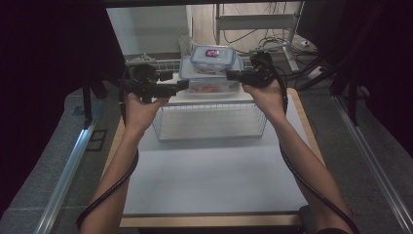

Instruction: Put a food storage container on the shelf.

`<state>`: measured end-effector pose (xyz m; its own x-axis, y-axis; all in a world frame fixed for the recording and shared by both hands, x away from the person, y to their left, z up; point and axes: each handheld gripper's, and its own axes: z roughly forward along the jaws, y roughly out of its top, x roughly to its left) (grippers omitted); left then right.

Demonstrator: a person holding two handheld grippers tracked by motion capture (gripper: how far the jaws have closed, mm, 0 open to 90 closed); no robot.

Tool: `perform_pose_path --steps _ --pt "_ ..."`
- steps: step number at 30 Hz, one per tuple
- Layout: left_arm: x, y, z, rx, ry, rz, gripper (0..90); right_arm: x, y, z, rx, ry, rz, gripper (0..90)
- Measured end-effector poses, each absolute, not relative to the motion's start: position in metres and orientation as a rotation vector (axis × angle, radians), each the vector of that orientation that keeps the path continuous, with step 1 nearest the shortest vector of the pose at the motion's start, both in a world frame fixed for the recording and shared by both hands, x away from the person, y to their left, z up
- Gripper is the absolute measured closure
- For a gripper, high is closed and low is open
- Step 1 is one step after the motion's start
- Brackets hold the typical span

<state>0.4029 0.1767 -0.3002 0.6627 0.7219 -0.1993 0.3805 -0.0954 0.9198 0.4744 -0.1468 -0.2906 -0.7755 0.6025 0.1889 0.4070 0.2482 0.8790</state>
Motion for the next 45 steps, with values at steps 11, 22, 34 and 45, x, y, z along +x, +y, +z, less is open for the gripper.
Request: perform_pose_path --steps 11,22,34,45 --pt "0.398 0.172 -0.307 1.745 0.882 0.397 19.1 0.483 -0.149 -0.293 0.981 2.318 1.545 87.1" --pt "0.385 0.170 -0.320 1.790 0.858 0.475 13.6 0.460 -0.143 -0.303 0.864 2.324 1.542 63.2" --pt "0.357 0.160 -0.343 1.811 0.803 0.488 6.6 0.426 -0.157 -0.333 0.786 2.338 1.514 41.9" --pt "0.330 0.152 -0.376 1.830 0.777 0.446 3.8 0.395 -0.173 -0.363 0.726 2.356 1.452 26.0"
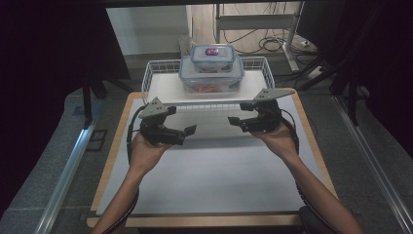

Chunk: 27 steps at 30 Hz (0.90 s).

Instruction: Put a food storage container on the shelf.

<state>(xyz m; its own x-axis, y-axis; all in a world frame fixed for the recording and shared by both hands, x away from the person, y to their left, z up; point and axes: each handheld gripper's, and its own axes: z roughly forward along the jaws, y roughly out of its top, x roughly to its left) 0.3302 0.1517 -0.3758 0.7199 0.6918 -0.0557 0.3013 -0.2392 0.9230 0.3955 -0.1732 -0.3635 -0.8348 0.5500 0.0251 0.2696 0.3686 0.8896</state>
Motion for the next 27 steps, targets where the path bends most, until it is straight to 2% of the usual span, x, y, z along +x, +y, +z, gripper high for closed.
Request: perform_pose_path --steps 12,27 --pt "0.294 0.154 -0.421 1.874 0.803 0.434 2.5 0.357 -0.196 -0.396 0.732 2.379 1.418 12.9" --pt "0.256 0.166 -0.480 1.900 0.869 0.463 1.7 0.326 -0.225 -0.450 0.801 2.388 1.370 5.0"
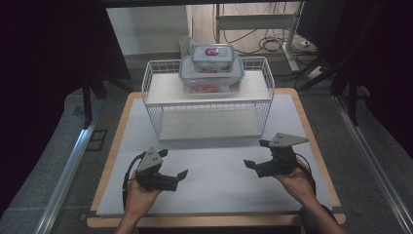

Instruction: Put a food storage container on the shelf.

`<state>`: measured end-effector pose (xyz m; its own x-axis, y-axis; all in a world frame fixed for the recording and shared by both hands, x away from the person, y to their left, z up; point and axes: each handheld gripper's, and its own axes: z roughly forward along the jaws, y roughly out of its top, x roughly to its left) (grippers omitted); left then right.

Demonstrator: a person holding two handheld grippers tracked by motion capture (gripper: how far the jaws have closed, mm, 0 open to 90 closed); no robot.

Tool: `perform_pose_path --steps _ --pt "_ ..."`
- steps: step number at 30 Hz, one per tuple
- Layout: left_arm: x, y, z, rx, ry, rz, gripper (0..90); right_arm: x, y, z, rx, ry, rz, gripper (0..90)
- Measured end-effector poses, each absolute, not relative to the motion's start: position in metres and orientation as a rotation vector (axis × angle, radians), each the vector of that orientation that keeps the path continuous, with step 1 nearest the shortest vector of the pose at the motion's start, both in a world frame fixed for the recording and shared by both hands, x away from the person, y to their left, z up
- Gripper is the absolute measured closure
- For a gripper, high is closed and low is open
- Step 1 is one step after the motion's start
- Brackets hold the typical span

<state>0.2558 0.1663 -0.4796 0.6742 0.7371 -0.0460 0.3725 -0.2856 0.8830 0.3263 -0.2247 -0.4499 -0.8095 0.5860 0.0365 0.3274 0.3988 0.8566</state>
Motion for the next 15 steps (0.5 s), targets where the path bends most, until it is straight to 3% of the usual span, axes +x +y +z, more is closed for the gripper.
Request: perform_pose_path --steps 10,15 --pt "0.248 0.166 -0.515 2.072 0.911 0.527 0.9 0.318 -0.241 -0.491 0.833 2.442 1.230 4.7" --pt "0.251 0.166 -0.518 2.081 0.917 0.487 0.9 0.322 -0.240 -0.498 0.838 2.462 1.189 4.8"
